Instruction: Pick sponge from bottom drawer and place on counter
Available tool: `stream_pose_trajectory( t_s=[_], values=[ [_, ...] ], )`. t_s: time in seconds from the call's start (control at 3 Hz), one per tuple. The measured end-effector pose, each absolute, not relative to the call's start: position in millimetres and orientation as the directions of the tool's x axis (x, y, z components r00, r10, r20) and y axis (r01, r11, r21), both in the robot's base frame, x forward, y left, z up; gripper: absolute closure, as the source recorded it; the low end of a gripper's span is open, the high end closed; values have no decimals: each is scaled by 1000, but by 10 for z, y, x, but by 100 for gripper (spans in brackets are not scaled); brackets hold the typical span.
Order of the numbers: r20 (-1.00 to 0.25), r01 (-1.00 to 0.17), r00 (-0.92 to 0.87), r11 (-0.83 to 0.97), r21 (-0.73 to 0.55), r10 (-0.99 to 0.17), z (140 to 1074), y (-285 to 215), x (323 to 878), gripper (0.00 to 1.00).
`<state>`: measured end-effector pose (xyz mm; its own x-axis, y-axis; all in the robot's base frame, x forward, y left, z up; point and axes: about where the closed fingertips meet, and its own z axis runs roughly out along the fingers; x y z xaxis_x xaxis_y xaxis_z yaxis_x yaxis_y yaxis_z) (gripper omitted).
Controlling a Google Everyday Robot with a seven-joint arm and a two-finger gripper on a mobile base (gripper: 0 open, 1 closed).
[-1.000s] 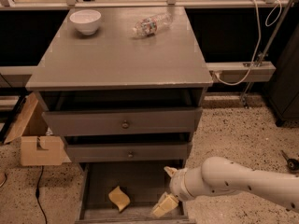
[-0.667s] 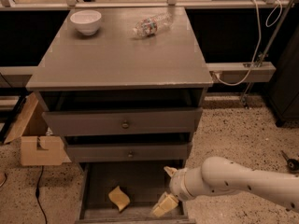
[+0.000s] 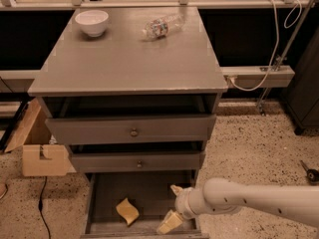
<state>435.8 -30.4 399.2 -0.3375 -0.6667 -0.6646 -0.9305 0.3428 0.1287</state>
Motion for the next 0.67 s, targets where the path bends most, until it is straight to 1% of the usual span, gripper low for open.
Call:
stream_pose_trajectory(
  t_s=[0.33, 0.67],
  values=[
    [-659, -924, -338, 372, 95, -672, 3279, -111, 4567, 0],
    [-671, -898, -359, 435, 60, -648, 2792, 93, 4858, 0]
  ],
)
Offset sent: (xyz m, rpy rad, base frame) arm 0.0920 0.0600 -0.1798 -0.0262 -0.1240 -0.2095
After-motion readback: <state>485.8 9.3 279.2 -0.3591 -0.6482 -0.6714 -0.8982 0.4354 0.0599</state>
